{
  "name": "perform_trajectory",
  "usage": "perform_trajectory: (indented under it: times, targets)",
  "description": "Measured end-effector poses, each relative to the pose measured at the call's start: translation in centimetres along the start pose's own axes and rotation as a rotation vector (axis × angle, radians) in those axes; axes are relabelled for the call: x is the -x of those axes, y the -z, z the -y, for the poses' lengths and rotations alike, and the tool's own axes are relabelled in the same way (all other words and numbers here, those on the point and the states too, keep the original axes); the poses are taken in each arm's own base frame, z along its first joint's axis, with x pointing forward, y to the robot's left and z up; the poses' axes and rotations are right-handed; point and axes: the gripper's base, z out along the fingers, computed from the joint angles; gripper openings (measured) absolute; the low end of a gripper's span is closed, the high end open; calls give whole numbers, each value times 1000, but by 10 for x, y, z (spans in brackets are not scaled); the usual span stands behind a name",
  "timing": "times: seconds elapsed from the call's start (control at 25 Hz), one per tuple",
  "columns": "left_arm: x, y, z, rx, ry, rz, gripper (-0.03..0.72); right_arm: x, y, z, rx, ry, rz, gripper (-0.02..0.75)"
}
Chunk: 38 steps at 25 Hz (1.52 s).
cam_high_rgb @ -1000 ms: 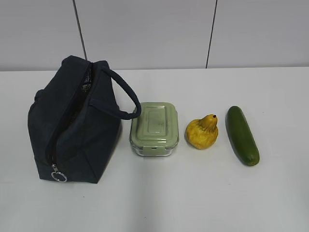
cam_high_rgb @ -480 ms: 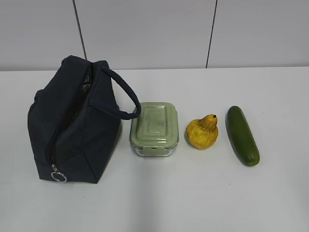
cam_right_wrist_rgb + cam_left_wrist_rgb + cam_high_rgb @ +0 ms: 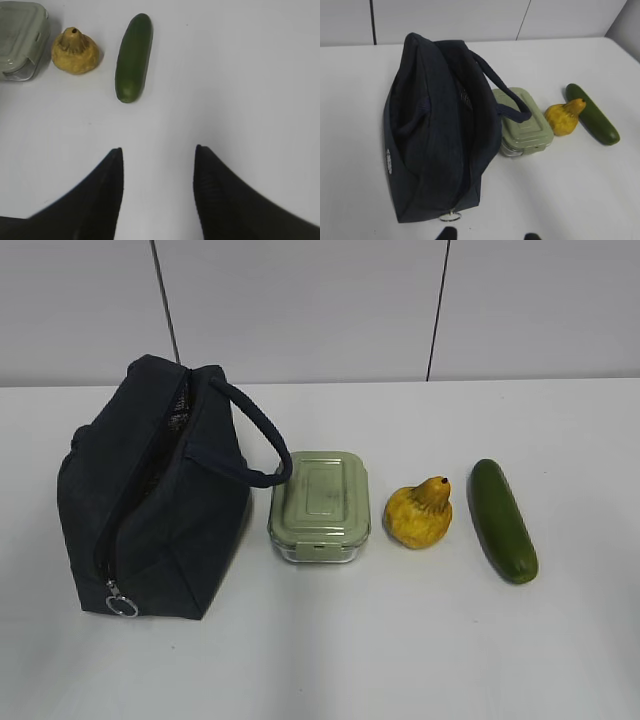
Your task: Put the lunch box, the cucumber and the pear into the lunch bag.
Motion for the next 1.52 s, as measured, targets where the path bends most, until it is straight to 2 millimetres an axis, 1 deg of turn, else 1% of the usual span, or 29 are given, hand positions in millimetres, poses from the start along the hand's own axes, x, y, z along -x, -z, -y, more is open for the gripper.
perform_trajectory:
  times: [0.12,0.2,0.28,0.36,0.56,0.68,0.96,1.0,1.04,1.08,1.28,1.36,1.52]
  targets:
    - [24,-33,-3,10,-6,-81,355,22,-27,2,16,-17,-84,364]
    - [36,-48,-5,17,-24,-99,397,35,-45,2,36,-27,-135,364]
    - [46,-62,-8,32,-38,-126,414,46,-58,2,52,-14,-167,364]
    - [51,-73,-13,47,-32,-158,419,56,-70,2,72,-2,-194,364]
    - [54,-102,-29,95,-12,-244,424,84,-95,2,107,-6,-231,364]
    - [54,-113,-39,131,-18,-282,424,97,-110,2,123,-21,-248,364]
    - [50,-132,-44,130,-9,-339,421,117,-145,1,176,-10,-290,364]
    - [49,-135,-44,126,-8,-343,411,118,-150,0,186,-8,-297,364]
    - [49,-138,-44,117,-5,-342,384,119,-154,0,196,-6,-306,364]
    - [49,-142,-44,105,-1,-340,340,119,-158,-1,206,-4,-310,364]
    - [46,-157,-44,67,4,-360,46,116,-178,-1,233,-1,-348,364]
    - [46,-159,-44,68,2,-360,0,117,-185,-1,236,0,-360,364]
    - [47,-160,-45,70,-3,-345,-15,126,-198,-2,245,7,-367,364]
